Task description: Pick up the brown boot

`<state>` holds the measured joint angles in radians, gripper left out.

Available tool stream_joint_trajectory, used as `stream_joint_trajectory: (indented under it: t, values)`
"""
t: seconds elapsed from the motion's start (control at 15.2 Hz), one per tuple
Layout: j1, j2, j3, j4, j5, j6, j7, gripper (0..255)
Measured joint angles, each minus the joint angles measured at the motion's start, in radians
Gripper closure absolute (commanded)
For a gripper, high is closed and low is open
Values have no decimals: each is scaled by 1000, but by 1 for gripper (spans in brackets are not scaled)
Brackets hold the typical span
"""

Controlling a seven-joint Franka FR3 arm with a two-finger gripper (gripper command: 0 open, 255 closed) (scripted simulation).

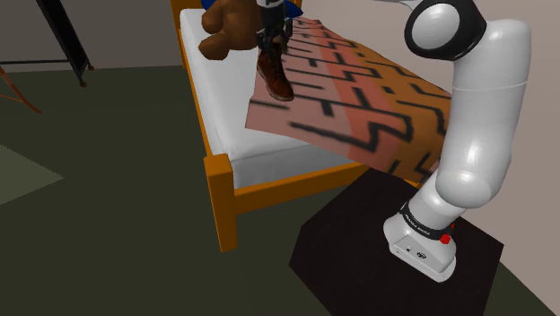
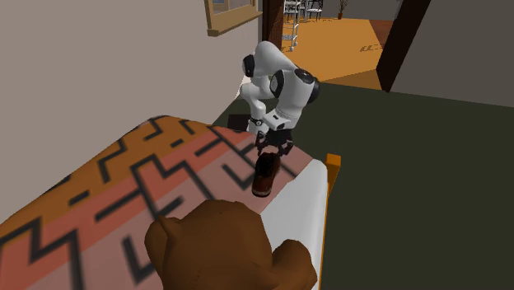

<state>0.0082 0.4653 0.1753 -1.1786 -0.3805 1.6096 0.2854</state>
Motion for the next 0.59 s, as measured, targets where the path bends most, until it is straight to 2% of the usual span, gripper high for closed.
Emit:
stream_joint_trajectory:
  t: [0.59]
  values:
    - [21, 47, -4, 189, -6, -136, -40, 255]
